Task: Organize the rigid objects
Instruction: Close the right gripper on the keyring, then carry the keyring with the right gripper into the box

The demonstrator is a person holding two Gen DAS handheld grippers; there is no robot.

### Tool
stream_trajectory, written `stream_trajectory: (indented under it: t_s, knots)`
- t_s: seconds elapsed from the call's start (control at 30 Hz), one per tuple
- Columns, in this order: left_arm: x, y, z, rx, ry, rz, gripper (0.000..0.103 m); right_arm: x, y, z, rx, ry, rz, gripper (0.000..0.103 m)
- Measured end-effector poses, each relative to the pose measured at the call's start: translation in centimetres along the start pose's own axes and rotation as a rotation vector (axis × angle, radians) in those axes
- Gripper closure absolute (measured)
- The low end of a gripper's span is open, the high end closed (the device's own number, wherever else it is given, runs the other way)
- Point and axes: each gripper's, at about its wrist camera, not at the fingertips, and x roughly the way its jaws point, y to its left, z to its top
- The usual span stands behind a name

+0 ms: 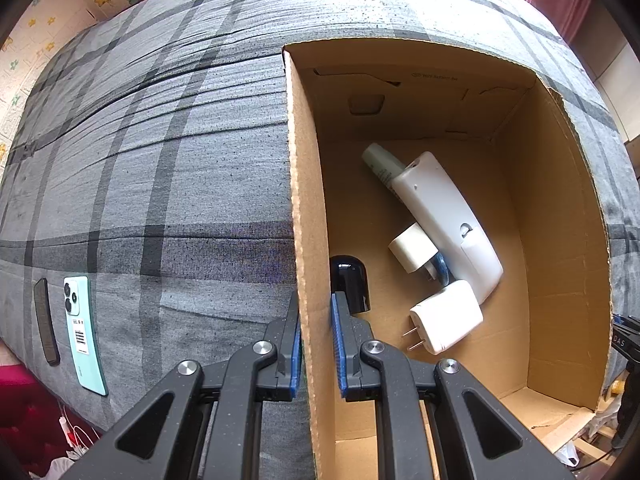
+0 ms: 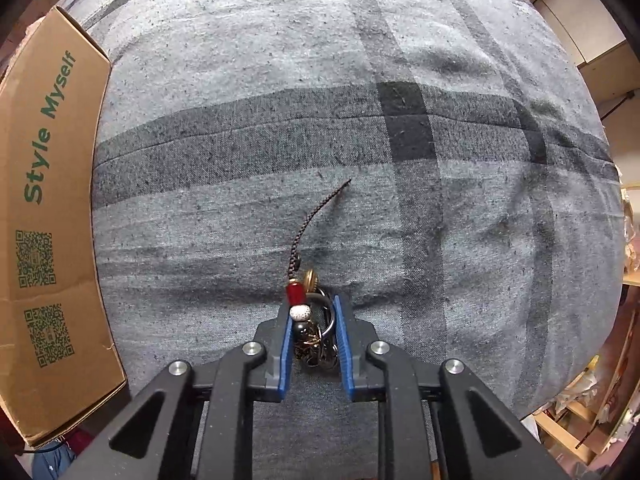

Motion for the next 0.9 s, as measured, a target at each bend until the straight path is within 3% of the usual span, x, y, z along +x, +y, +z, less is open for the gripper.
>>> stream_trajectory:
  t_s: [0.13,0.2,0.43,0.9]
  knots:
    - [0.0,0.0,0.0,-0.001,0.0,0.001,0.089,-1.1,0.0,0.4,0.003,-0.011,0.005,0.084]
    - [0.0,0.0,0.0,-0.005,-0.001,0.0,0.089,-1.7,0.0,0.6,-0.002,-0.02,0.005,0.09]
    - [0.0,-0.1,0.0,0.0,0.0,0.003,0.089,-4.0,0.1,1.7,-0.012,-0.041,-0.004,0.09]
    - [0.2,0.0,0.2,0.001,0.006,-0.002,0.089,-9.3,1.3,0.9,-0.034,-0.119,0.013,0.09]
